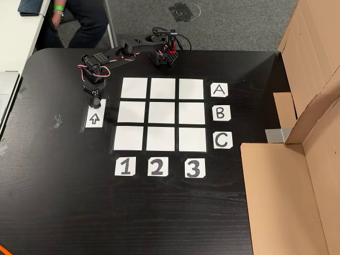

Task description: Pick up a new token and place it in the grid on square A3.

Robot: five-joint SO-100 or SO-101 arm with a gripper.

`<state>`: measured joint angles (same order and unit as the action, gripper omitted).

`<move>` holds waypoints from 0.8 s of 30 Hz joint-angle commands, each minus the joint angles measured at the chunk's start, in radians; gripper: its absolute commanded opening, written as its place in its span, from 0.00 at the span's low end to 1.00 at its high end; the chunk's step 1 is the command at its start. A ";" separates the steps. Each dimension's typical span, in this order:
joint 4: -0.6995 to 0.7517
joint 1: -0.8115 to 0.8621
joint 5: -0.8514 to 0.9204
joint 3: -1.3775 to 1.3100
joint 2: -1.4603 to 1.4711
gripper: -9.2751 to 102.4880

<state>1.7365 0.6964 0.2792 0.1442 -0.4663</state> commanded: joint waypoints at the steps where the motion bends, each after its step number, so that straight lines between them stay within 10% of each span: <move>1: 0.006 -0.037 0.000 0.008 -0.104 0.22; 24: 0.006 -0.512 -0.054 0.413 -0.480 0.22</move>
<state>1.7395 0.2378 0.2362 0.5430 -0.8667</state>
